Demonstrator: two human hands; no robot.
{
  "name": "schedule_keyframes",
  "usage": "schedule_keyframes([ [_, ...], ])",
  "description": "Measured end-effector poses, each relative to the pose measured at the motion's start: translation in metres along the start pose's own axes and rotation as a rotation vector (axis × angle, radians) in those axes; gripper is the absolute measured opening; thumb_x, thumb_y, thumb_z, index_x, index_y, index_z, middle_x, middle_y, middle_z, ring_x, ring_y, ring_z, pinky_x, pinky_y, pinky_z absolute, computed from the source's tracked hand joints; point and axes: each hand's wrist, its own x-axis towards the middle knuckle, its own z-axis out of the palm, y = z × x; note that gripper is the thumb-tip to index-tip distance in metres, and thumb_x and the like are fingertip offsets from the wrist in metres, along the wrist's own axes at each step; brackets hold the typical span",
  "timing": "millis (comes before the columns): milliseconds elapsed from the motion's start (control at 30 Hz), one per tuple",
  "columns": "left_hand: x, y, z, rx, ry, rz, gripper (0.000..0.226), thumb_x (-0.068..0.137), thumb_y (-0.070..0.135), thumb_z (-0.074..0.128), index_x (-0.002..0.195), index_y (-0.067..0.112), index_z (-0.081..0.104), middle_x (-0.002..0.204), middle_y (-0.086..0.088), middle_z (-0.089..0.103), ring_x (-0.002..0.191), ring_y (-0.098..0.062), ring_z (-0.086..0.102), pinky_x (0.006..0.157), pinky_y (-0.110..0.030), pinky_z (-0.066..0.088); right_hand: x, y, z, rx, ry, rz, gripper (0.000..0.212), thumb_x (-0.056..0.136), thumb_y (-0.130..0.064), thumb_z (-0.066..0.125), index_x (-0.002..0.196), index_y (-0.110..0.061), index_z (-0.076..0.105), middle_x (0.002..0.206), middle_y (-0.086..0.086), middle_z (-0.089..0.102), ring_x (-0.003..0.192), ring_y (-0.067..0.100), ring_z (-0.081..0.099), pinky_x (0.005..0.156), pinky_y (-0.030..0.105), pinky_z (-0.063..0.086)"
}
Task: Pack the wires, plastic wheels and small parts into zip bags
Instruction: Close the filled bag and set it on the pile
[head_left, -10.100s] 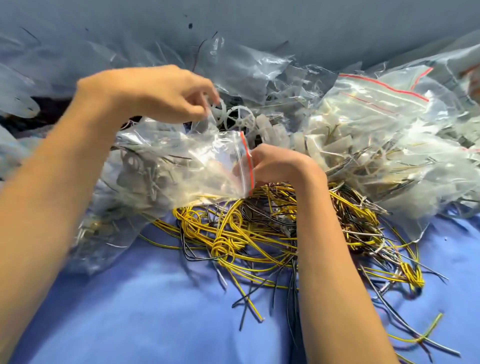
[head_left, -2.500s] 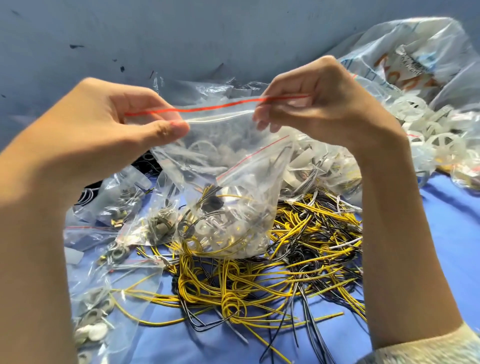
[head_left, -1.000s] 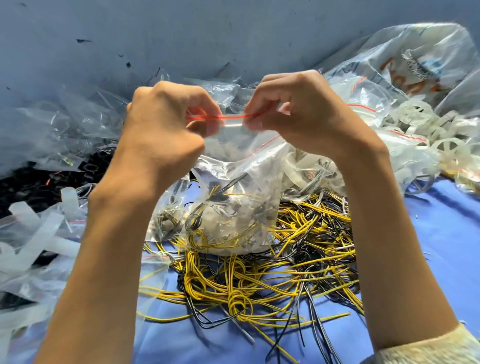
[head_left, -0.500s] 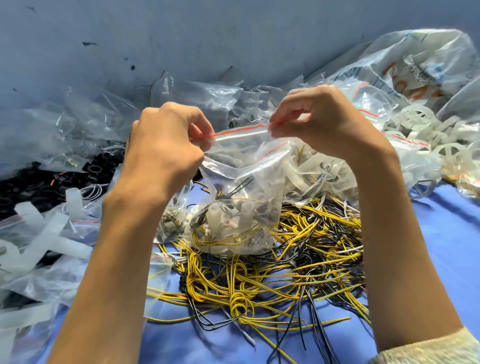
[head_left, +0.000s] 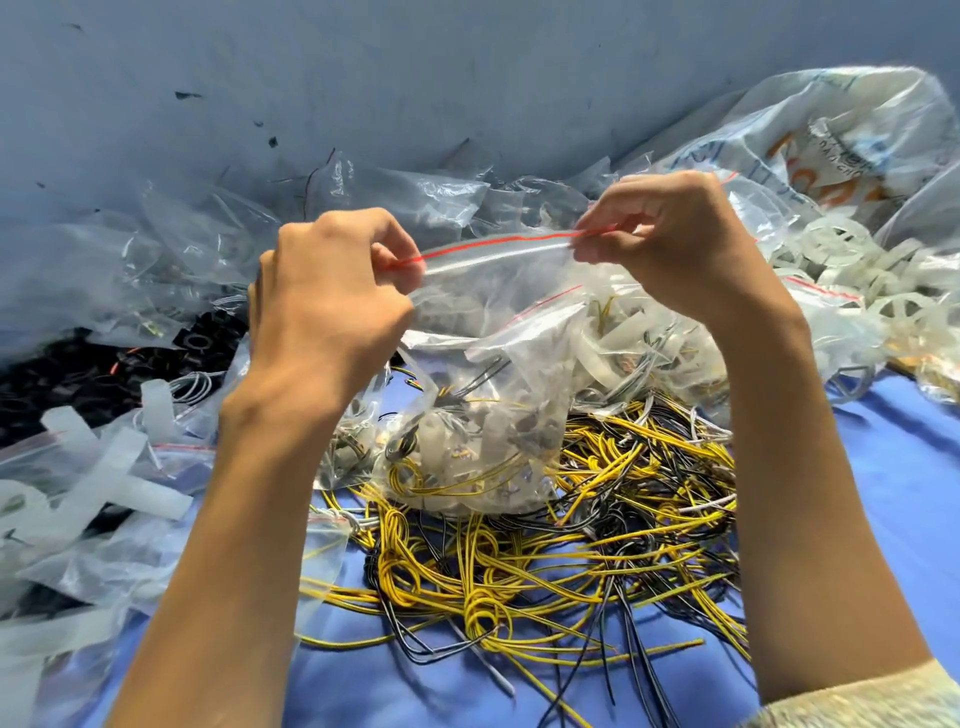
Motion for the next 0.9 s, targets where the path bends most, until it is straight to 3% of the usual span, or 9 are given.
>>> schedule_keyframes([
  [67, 0.003, -0.002, 0.001, -0.048, -0.02, 0.019, 0.013, 0.082, 0.018, 0.068, 0.08, 0.03, 0.063, 0.077, 0.006, 0.064, 0.087, -0.024, 0.063, 0.085, -0.038, 0.052, -0.001, 0.0, 0.001, 0.058, 0.007, 0.001, 0.021, 0.073, -0.005, 0.076, 0.078, -0.024, 0.07, 0.066, 0.001, 0.066, 0.059, 0.002, 0.054, 0.062, 0.017, 0.044],
  [233, 0.005, -0.007, 0.004, -0.128, -0.064, 0.042, 0.02, 0.082, 0.019, 0.072, 0.072, 0.032, 0.061, 0.07, 0.009, 0.063, 0.073, -0.013, 0.058, 0.07, -0.023, 0.041, 0.001, 0.001, 0.002, 0.203, 0.068, -0.055, 0.019, 0.073, -0.01, 0.076, 0.076, -0.027, 0.07, 0.062, -0.012, 0.066, 0.058, 0.009, 0.06, 0.063, 0.024, 0.049],
  [367, 0.004, -0.004, 0.007, -0.175, 0.02, 0.063, 0.027, 0.078, 0.007, 0.068, 0.069, 0.032, 0.064, 0.069, 0.014, 0.065, 0.077, -0.01, 0.066, 0.078, -0.03, 0.054, -0.001, 0.004, 0.012, 0.253, -0.071, 0.011, 0.012, 0.08, -0.023, 0.072, 0.087, -0.027, 0.064, 0.073, -0.003, 0.069, 0.067, 0.01, 0.061, 0.067, 0.028, 0.049],
  [467, 0.005, -0.002, 0.011, -0.23, 0.037, 0.051, 0.016, 0.082, 0.014, 0.07, 0.077, 0.028, 0.063, 0.075, 0.007, 0.067, 0.077, -0.008, 0.065, 0.08, -0.023, 0.052, -0.004, 0.006, 0.02, 0.289, -0.399, 0.151, 0.044, 0.064, -0.055, 0.077, 0.099, -0.038, 0.056, 0.097, -0.021, 0.066, 0.093, -0.003, 0.061, 0.078, 0.013, 0.047],
  [533, 0.006, -0.002, 0.013, -0.265, -0.037, 0.059, 0.007, 0.086, 0.021, 0.069, 0.085, 0.023, 0.062, 0.083, 0.005, 0.068, 0.075, -0.002, 0.062, 0.076, -0.013, 0.047, -0.004, 0.002, 0.031, 0.229, -0.522, 0.165, 0.07, 0.056, -0.069, 0.076, 0.117, -0.047, 0.051, 0.12, -0.023, 0.057, 0.11, -0.008, 0.053, 0.099, 0.022, 0.043],
  [600, 0.005, -0.001, 0.015, -0.289, -0.157, 0.095, 0.012, 0.087, 0.028, 0.068, 0.096, 0.02, 0.064, 0.093, 0.003, 0.07, 0.087, -0.006, 0.064, 0.082, -0.018, 0.047, -0.004, -0.006, 0.04, 0.25, -0.544, 0.168, 0.089, 0.06, -0.063, 0.075, 0.134, -0.023, 0.046, 0.132, -0.004, 0.057, 0.111, 0.003, 0.055, 0.105, 0.037, 0.042],
  [700, 0.003, 0.0, 0.013, -0.391, -0.229, 0.163, 0.013, 0.084, 0.029, 0.07, 0.095, 0.023, 0.067, 0.094, 0.003, 0.072, 0.091, -0.007, 0.066, 0.086, -0.022, 0.051, -0.005, -0.016, 0.041, 0.271, -0.531, 0.137, 0.074, 0.065, -0.055, 0.076, 0.112, -0.004, 0.051, 0.103, 0.015, 0.059, 0.086, 0.016, 0.054, 0.087, 0.056, 0.044],
  [833, 0.006, -0.005, 0.007, -0.424, -0.131, 0.191, 0.006, 0.083, 0.026, 0.072, 0.088, 0.024, 0.07, 0.085, 0.003, 0.072, 0.076, -0.003, 0.064, 0.074, -0.017, 0.05, -0.007, -0.018, 0.03, 0.32, -0.465, 0.106, 0.042, 0.071, -0.04, 0.075, 0.098, -0.016, 0.055, 0.108, 0.015, 0.062, 0.094, 0.013, 0.057, 0.091, 0.043, 0.045],
  [900, 0.007, -0.01, 0.004, -0.413, -0.099, 0.164, 0.006, 0.083, 0.027, 0.072, 0.087, 0.023, 0.071, 0.085, 0.002, 0.072, 0.076, -0.003, 0.065, 0.073, -0.017, 0.05, -0.006, -0.019, 0.026, 0.327, -0.374, 0.083, 0.027, 0.079, -0.037, 0.068, 0.094, -0.018, 0.057, 0.099, 0.017, 0.063, 0.088, 0.015, 0.057, 0.08, 0.036, 0.043],
])
